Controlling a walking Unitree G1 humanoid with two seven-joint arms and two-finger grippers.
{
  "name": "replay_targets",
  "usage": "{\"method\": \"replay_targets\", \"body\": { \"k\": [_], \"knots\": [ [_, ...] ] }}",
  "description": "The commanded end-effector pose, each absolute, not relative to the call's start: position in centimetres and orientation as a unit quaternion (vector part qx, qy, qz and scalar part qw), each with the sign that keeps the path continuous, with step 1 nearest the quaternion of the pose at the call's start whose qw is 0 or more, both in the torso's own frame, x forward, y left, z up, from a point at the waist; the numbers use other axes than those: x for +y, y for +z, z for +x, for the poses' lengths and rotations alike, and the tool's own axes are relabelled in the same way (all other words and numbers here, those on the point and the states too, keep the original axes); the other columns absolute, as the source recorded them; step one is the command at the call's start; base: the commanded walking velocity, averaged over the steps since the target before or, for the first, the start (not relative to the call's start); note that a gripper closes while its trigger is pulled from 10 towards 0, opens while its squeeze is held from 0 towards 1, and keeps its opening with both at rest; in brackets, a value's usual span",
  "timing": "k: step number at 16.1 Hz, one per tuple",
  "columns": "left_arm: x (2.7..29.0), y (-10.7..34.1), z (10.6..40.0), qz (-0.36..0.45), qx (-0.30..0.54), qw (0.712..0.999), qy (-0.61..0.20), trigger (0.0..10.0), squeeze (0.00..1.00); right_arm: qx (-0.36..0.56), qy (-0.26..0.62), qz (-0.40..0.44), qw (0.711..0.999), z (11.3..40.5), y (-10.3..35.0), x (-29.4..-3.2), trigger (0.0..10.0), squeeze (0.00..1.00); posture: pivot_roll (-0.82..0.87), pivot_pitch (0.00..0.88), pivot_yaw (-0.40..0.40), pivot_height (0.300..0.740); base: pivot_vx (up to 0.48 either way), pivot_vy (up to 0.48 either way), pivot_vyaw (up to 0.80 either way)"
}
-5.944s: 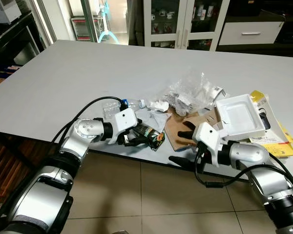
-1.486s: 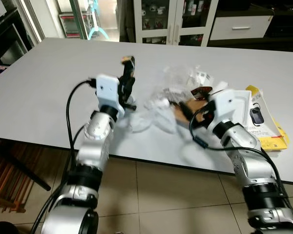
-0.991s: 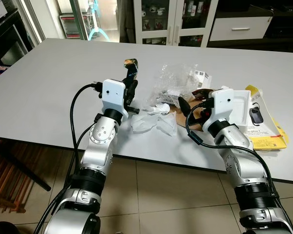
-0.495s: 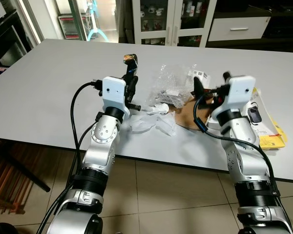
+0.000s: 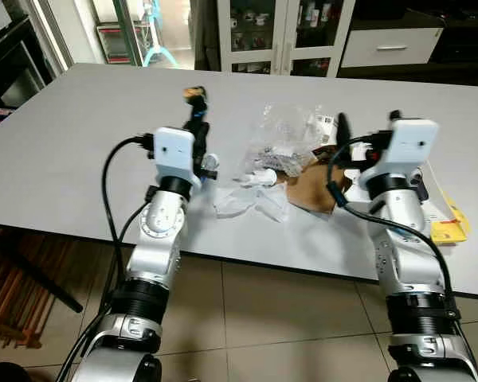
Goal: Picking trash to rubbish bin
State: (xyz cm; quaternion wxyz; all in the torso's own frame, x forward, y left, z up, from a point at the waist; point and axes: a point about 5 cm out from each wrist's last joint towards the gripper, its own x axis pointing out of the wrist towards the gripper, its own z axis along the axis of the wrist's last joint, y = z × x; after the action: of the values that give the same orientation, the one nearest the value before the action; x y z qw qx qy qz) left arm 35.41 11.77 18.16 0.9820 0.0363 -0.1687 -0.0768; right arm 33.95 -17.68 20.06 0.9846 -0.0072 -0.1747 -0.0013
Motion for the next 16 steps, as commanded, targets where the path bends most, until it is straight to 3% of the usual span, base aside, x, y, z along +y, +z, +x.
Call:
{"method": "replay_targets", "body": {
  "k": [1,16],
  "knots": [
    [12.2,18.4,35.3,0.043,-0.176,0.981,-0.067,10.0,0.00,-0.183,-0.004,-0.013,0.983,34.0,20.4,-17.7,10.0,0.00,-0.07,0.049,0.048,0.740,0.000,0.000,0.00],
    [11.7,17.6,35.0,0.052,-0.161,0.983,-0.074,10.0,0.00,-0.147,-0.015,-0.013,0.989,34.1,18.8,-17.6,10.0,0.00,-0.07,0.047,0.048,0.740,0.000,0.000,0.00]
  ]
}}
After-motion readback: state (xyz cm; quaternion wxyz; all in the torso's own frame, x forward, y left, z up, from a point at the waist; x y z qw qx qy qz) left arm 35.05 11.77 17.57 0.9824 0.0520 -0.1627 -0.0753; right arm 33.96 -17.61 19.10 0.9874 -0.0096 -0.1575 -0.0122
